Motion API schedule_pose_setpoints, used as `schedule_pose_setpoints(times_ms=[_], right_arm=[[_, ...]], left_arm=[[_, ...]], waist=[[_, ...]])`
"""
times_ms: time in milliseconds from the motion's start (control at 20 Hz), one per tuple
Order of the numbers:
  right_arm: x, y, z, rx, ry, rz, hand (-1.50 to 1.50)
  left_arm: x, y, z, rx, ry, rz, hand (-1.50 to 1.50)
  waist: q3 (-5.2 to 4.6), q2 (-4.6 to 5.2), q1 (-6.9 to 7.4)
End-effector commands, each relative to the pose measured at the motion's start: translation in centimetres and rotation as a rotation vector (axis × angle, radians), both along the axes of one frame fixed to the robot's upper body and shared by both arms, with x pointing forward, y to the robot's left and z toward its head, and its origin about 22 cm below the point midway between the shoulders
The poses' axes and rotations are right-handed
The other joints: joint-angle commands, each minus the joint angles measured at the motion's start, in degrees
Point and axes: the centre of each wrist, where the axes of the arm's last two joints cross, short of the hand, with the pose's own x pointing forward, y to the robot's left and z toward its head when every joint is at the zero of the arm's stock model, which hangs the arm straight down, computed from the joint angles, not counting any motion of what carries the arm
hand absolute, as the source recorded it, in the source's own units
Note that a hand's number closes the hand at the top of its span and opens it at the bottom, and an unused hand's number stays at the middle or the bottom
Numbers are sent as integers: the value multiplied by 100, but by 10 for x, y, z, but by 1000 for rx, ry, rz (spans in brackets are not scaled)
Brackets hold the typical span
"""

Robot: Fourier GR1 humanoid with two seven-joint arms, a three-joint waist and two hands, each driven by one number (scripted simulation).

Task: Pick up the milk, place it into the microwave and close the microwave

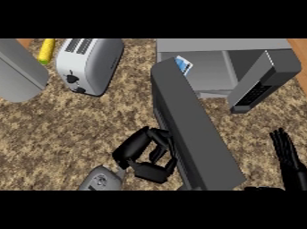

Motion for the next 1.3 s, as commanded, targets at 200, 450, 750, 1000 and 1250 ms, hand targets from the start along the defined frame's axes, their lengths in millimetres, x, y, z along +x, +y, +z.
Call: schedule_pose_setpoints(times_ms=[200, 450, 750, 1000, 1250], right_arm=[[-22, -18, 43, 63, -80, 134, -150], [-10, 7, 71, 95, -138, 191, -150], [-7, 9, 101, 85, -164, 247, -150], [-1, 21, 117, 89, -184, 326, -150], [-2, 18, 133, 56, -162, 369, -150]], left_arm=[[7, -29, -48, 17, -87, 84, 150], [6, -43, -55, -4, -88, 106, 150], [-3, -60, -55, 16, -27, 100, 150], [2, -68, -42, -104, -57, 137, 150], [10, -74, -29, -169, -75, 223, 150]], waist=[[-8, 53, -184], [-16, 83, -338], [-19, 112, -564], [-31, 154, -706], [-35, 178, -853]])
